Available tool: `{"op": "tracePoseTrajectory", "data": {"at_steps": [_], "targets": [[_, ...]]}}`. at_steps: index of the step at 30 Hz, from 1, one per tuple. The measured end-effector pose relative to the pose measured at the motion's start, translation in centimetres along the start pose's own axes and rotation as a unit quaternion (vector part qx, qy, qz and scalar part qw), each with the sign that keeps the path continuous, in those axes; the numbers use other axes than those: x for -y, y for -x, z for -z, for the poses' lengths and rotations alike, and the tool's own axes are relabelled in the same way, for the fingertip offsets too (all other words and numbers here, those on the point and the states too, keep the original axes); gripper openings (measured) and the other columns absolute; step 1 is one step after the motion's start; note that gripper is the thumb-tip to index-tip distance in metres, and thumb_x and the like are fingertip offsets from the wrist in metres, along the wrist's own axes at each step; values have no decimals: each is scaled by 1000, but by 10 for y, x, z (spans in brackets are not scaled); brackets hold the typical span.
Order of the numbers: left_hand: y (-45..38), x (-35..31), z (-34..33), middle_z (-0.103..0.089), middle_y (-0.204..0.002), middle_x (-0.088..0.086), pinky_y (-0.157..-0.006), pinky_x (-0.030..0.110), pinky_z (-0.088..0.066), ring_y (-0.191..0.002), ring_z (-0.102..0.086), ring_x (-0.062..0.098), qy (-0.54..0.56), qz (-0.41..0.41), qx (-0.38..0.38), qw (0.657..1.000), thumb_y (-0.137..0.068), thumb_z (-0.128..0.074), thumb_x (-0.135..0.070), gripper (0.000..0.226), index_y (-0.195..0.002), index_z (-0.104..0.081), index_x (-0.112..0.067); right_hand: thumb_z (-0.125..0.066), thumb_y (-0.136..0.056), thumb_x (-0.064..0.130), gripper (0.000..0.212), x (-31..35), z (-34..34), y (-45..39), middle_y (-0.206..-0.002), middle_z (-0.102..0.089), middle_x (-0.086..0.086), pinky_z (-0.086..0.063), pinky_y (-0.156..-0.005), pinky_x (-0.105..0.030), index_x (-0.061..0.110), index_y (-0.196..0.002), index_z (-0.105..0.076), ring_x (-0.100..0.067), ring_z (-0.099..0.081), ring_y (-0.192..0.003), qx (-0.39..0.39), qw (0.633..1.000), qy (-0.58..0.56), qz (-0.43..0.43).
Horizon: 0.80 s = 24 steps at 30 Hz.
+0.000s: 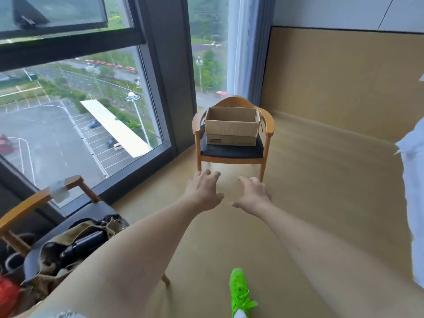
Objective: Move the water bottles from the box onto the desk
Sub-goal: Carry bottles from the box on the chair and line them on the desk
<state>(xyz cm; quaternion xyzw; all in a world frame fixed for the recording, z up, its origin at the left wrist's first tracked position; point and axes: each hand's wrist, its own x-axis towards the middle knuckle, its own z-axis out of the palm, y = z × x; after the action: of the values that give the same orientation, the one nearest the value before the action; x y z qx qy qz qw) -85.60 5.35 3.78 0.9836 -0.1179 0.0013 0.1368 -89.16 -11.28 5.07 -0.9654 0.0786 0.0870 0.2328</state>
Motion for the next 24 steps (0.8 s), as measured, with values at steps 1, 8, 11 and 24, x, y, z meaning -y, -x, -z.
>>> {"op": "tracePoseTrajectory", "data": {"at_steps": [1,8,11,24], "targets": [[-22,2,-1,-53,-132,5,-96,46,-52,-120,-48,27,-7,-2,-4,1000,-86,-75,-46,61,-139,-50,-27,-81,-84,43,86,1,2,-24,-155,-40,-4,-41,-109,-46,33,-156,-35,-30,-37,-141,-1,1000,-1,1],[-184,14,10,-53,-131,3,-88,42,-56,-116,-50,25,-22,23,3,999,-86,-77,-47,61,-138,-50,-29,-84,-81,42,86,8,43,-195,-153,-40,-4,-43,-105,-45,37,-153,-37,-29,-39,-138,2,1000,-8,-3],[-245,17,15,-54,-125,2,-88,43,-56,-114,-50,24,-2,41,-2,999,-86,-75,-47,59,-136,-51,-29,-84,-81,42,88,14,61,-257,-155,-38,-4,-41,-106,-46,37,-154,-35,-29,-37,-140,13,1000,-3,7],[-491,55,-4,-50,-132,4,-93,47,-52,-124,-46,30,-5,-12,37,999,-85,-69,-44,59,-138,-49,-25,-80,-83,43,85,32,77,-478,-151,-40,-4,-42,-108,-46,33,-155,-35,-29,-38,-137,32,999,19,-20]]}}
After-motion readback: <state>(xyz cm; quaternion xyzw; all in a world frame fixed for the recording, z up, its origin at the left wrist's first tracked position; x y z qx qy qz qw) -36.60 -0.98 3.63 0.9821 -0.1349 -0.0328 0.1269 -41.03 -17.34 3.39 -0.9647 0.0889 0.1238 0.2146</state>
